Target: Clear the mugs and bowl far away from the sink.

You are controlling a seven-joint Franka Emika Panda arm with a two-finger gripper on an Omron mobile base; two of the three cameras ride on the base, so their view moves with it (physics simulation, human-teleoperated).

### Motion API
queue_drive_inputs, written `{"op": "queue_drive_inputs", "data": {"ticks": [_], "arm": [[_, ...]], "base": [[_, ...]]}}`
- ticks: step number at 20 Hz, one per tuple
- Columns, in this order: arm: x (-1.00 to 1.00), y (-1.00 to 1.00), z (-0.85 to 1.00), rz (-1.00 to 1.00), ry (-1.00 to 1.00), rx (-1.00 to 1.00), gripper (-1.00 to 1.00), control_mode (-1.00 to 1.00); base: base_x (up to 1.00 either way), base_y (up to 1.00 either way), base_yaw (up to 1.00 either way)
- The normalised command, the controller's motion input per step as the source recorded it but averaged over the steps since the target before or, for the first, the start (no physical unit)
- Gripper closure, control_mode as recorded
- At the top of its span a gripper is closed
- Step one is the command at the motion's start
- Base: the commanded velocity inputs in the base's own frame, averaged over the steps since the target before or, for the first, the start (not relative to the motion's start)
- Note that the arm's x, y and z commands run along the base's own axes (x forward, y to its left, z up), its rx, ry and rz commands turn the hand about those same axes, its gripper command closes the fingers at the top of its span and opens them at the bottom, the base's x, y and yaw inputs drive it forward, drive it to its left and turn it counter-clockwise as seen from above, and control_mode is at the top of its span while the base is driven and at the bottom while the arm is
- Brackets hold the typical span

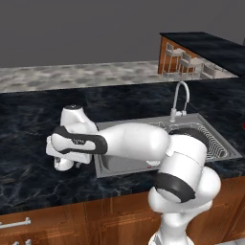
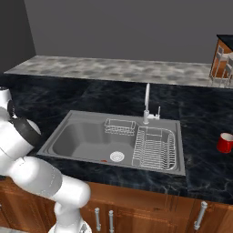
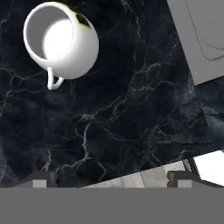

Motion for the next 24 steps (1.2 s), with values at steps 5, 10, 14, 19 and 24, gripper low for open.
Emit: {"op": "queue_drive_inputs", "data": {"ticks": [5,10,14,19,24], "arm": [[0.21,0.15,-0.16,0.0,0.0,0.0,-1.0,-1.0],[0.11,0.11,-0.18,0.0,0.0,0.0,-1.0,-1.0],[0.03,0.11,-0.17,0.0,0.0,0.0,-1.0,-1.0],[0.07,0.09,-0.14,0.0,0.0,0.0,-1.0,-1.0],[0.09,0.06,-0.1,0.0,0.0,0.0,-1.0,-1.0]], "base": [[0.0,0.0,0.0],[0.0,0.0,0.0],[0.0,0.0,0.0],[0.0,0.0,0.0],[0.0,0.0,0.0]]}}
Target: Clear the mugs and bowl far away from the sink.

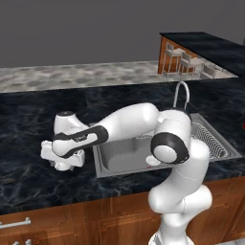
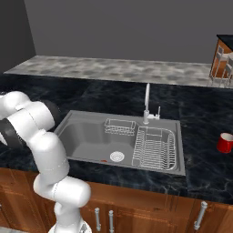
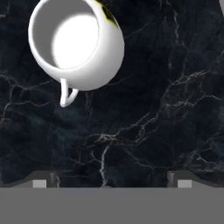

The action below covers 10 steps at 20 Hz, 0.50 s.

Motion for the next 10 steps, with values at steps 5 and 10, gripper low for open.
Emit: {"op": "queue_drive_inputs", "data": {"ticks": [5,10], "arm": [[0.1,0.05,-0.08,0.0,0.0,0.0,-1.0,-1.0],[0.11,0.07,-0.09,0.0,0.0,0.0,-1.0,-1.0]], "base": [[0.0,0.0,0.0],[0.0,0.0,0.0]]}}
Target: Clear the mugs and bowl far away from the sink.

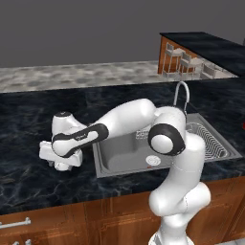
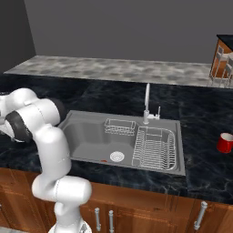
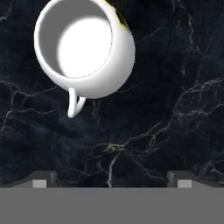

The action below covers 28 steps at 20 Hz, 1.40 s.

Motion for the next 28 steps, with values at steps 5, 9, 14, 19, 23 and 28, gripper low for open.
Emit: {"op": "queue_drive_inputs", "data": {"ticks": [5,9,14,19,23,28], "arm": [[0.13,0.08,-0.12,0.0,0.0,0.0,-1.0,-1.0],[0.18,0.08,-0.11,0.0,0.0,0.0,-1.0,-1.0],[0.18,0.04,-0.09,0.0,0.0,0.0,-1.0,-1.0],[0.19,0.06,-0.06,0.0,0.0,0.0,-1.0,-1.0],[0.13,0.09,-0.09,-0.01,0.0,0.0,-1.0,-1.0],[0.12,0.1,-0.12,-0.01,0.0,0.0,-1.0,-1.0]], "base": [[0.0,0.0,0.0],[0.0,0.0,0.0],[0.0,0.0,0.0],[0.0,0.0,0.0],[0.0,0.0,0.0],[0.0,0.0,0.0]]}}
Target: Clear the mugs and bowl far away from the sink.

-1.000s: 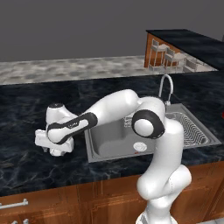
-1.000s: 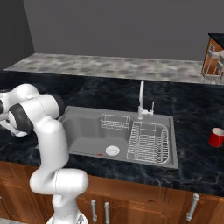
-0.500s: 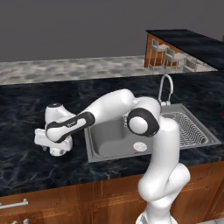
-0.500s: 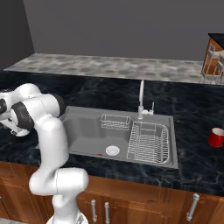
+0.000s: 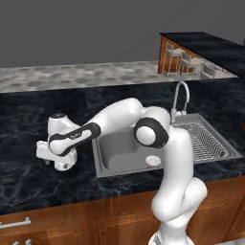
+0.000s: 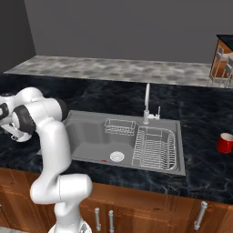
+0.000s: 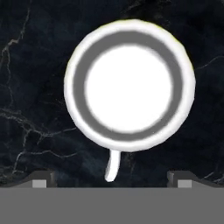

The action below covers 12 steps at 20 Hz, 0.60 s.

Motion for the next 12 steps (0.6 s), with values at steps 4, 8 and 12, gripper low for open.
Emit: {"op": "queue_drive_inputs", "data": {"ticks": [4,8,12], "arm": [[0.05,0.13,-0.13,-0.01,0.0,0.0,-1.0,-1.0],[0.02,0.09,-0.12,-0.01,0.0,0.0,-1.0,-1.0],[0.05,0.07,-0.12,-0.01,0.0,0.0,-1.0,-1.0]], "base": [[0.0,0.0,0.0],[0.0,0.0,0.0],[0.0,0.0,0.0]]}}
